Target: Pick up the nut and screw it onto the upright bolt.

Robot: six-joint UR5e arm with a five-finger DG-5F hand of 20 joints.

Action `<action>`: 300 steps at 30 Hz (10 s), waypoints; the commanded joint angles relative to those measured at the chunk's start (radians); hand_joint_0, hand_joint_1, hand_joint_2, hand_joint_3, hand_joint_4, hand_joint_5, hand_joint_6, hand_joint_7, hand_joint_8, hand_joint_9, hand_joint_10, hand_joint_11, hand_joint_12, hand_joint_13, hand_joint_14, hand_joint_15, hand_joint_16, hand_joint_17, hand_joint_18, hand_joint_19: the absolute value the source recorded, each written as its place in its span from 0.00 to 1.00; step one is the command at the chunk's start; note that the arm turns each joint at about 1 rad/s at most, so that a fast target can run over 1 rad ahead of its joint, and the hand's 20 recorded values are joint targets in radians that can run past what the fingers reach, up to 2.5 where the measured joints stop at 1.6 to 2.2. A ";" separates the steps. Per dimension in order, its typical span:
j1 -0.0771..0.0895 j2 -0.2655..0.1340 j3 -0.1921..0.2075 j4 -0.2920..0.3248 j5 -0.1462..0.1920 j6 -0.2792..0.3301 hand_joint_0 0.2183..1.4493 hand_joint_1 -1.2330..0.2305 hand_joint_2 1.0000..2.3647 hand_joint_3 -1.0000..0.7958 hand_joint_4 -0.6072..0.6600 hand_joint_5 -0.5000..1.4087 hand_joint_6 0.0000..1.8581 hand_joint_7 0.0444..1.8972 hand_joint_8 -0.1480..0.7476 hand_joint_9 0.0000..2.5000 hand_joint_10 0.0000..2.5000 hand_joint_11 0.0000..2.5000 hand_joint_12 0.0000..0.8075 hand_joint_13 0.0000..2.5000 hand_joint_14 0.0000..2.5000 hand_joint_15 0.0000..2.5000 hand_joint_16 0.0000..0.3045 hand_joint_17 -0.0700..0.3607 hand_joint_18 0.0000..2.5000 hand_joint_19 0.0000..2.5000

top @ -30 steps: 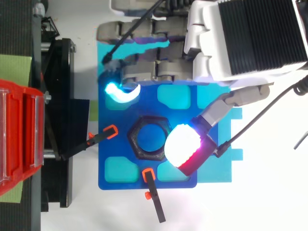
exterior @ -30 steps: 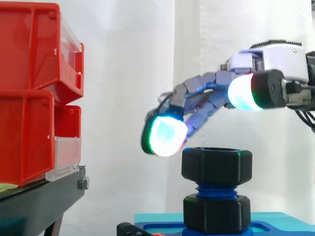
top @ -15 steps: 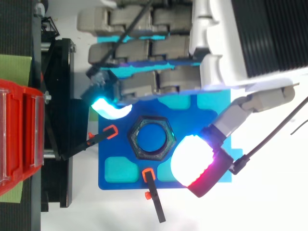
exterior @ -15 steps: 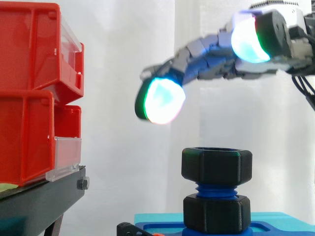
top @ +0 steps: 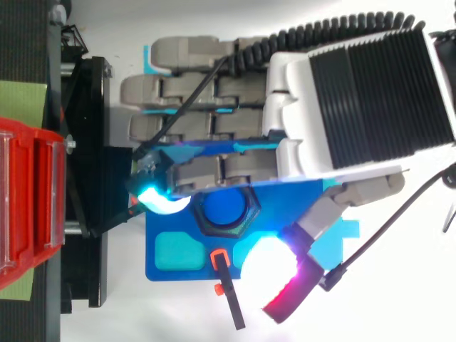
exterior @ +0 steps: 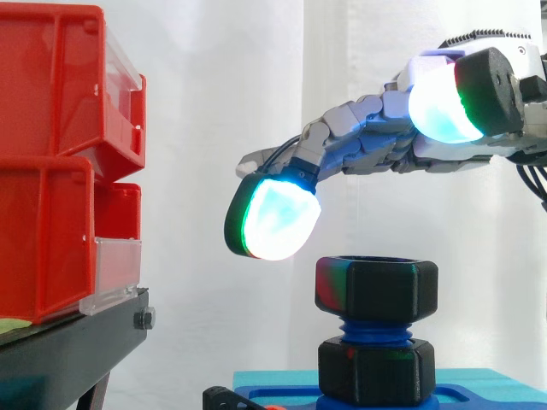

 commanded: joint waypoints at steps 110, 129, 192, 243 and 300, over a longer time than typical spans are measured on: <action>-0.013 -0.012 -0.065 0.191 -0.058 0.079 0.20 0.75 0.00 0.28 0.60 0.15 0.27 0.32 0.43 0.16 0.00 0.00 0.41 0.02 0.00 0.00 0.14 0.39 0.00 0.00; -0.001 -0.012 -0.088 0.239 -0.017 0.067 0.20 0.84 0.00 0.28 0.57 0.16 0.27 0.31 0.39 0.07 0.00 0.00 0.41 0.00 0.00 0.00 0.15 0.41 0.00 0.00; -0.025 -0.012 -0.102 0.214 -0.029 0.092 0.25 0.73 0.00 0.28 0.61 0.27 0.27 0.72 0.49 0.37 0.00 0.00 0.31 0.17 0.00 0.00 0.08 0.29 0.02 0.00; -0.005 -0.012 -0.045 0.159 -0.008 0.092 0.21 0.74 0.00 0.28 0.57 0.15 0.27 0.29 0.35 0.07 0.00 0.00 0.35 0.00 0.00 0.00 0.14 0.39 0.00 0.00; -0.013 -0.012 -0.080 0.146 -0.003 0.076 0.26 0.65 0.00 0.28 0.63 0.27 0.27 0.66 0.45 0.34 0.00 0.00 0.17 0.13 0.00 0.00 0.03 0.22 0.01 0.00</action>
